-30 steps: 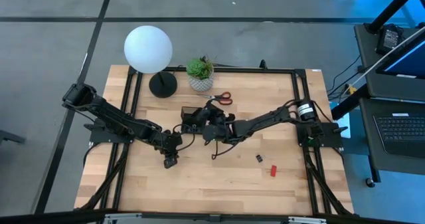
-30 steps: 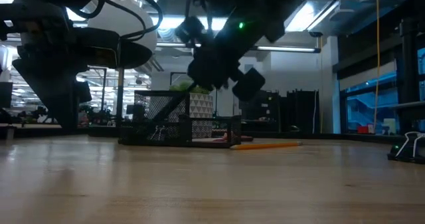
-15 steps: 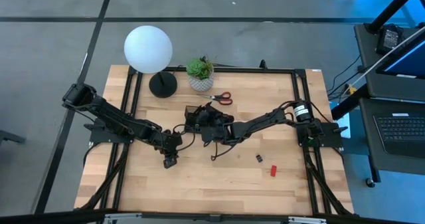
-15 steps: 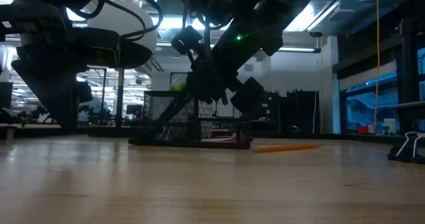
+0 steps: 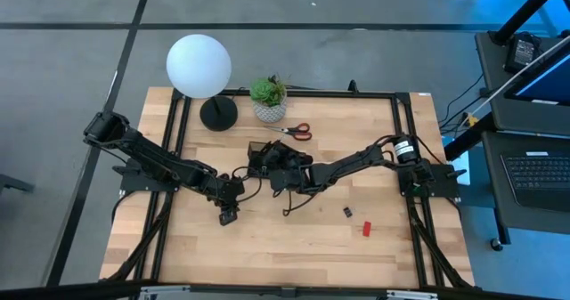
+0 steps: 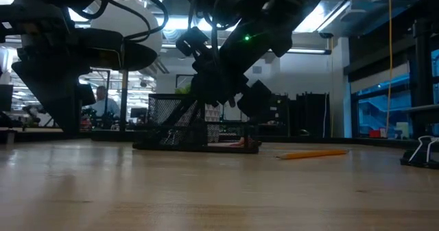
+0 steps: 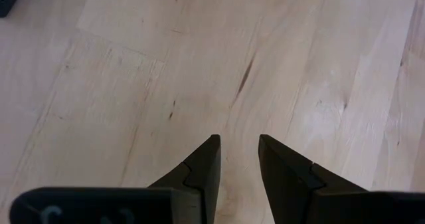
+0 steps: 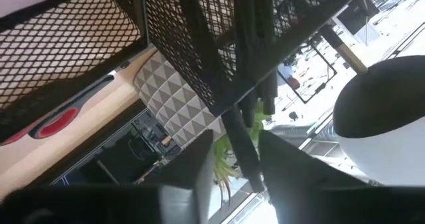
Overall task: Pick and place office supplies into organizer
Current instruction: Put the black pen into the black desk organizer, then put the yellow pencil into the black desk organizer
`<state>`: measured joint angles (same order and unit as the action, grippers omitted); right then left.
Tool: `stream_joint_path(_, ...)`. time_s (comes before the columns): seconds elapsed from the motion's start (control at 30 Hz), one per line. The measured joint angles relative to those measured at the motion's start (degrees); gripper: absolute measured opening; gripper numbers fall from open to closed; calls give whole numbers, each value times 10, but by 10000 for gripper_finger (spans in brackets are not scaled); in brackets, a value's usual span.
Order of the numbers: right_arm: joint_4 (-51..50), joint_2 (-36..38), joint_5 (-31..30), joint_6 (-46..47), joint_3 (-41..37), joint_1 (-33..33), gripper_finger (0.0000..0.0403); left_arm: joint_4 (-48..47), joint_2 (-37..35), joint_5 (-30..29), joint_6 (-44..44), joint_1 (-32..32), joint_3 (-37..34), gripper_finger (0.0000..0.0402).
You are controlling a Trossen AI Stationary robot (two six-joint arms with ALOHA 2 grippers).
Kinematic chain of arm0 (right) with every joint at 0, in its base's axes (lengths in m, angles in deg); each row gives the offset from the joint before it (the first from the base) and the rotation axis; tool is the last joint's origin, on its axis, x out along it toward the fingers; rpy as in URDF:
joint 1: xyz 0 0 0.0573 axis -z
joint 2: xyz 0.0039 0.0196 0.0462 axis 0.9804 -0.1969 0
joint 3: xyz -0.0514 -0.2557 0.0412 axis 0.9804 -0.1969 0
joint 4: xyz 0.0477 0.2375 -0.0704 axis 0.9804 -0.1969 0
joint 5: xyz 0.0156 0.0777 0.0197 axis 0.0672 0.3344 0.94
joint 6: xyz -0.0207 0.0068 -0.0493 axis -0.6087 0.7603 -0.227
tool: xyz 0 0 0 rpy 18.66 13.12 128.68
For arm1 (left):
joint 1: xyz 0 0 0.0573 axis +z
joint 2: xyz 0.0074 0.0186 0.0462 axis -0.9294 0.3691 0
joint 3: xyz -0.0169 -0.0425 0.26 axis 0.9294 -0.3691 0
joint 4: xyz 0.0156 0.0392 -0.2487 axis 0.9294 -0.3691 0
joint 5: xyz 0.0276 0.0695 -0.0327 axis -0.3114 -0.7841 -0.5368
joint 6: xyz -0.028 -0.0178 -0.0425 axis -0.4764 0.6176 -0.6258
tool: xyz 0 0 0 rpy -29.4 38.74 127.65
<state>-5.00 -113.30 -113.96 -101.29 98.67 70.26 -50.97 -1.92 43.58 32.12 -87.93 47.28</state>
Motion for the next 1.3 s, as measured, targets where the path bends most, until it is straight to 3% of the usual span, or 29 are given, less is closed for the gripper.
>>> stream_joint_path(0.23, 44, 3, -8, 46, 0, -13, 172, 0, 0, 0, 0, 0, 0, 97)
stream_joint_path(0.5, 67, 7, -6, 54, 0, -40, 179, 0, 0, 0, 0, 0, 0, 97)
stream_joint_path(0.73, 36, 74, 21, 186, 0, -50, 179, -8, 0, 0, 0, 0, 0, 97)
stream_joint_path(0.9, -87, 146, 63, 355, 0, -52, 179, -9, 0, 0, 0, -2, 0, 97)
stream_joint_path(1.0, -212, 191, 129, 511, 0, -49, 179, -10, 0, 0, 0, -9, 0, 97)
stream_joint_path(1.07, -300, 222, 204, 607, 0, -39, 179, -10, 0, -1, 0, -14, 0, 97)
stream_joint_path(1.17, -412, 262, 346, 713, 0, -7, 179, -9, 0, -3, 0, -19, 0, 97)
stream_joint_path(1.3, -480, 289, 536, 808, 0, 52, 179, -7, 0, -6, 0, -24, 0, 97)
